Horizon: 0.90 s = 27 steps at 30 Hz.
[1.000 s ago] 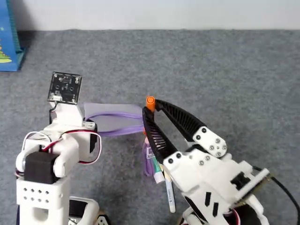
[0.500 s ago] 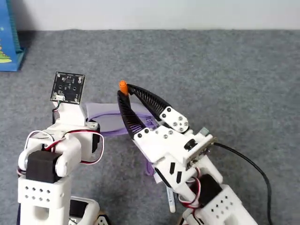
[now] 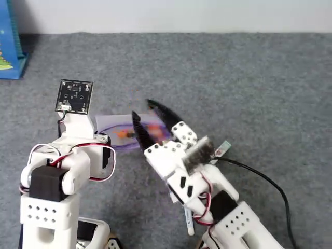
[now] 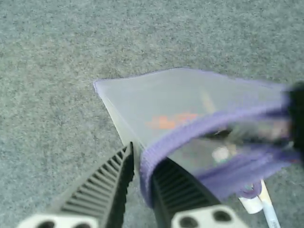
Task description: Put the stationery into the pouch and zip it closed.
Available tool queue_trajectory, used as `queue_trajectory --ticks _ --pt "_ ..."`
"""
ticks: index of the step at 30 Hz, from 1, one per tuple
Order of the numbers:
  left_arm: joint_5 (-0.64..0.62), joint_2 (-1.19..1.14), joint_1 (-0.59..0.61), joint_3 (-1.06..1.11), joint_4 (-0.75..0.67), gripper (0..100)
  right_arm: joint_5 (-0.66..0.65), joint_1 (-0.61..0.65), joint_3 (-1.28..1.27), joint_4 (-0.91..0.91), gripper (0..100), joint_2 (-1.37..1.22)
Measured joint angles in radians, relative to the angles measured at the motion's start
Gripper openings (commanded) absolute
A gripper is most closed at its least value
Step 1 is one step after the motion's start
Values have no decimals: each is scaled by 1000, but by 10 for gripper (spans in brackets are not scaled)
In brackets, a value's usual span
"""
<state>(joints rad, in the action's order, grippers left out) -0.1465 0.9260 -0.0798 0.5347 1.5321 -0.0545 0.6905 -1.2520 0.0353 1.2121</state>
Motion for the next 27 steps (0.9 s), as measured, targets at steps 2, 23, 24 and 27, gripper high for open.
queue_trajectory --ticks 2,23,24,27 --pt "0 0 0 0 0 10 34 -17 54 107 246 35" --pt "0 0 92 0 0 10 81 -371 229 1031 148 132" --pt "0 0 95 0 0 10 83 -390 210 1031 150 106" --pt "0 0 97 0 0 10 123 -442 206 1031 151 18"
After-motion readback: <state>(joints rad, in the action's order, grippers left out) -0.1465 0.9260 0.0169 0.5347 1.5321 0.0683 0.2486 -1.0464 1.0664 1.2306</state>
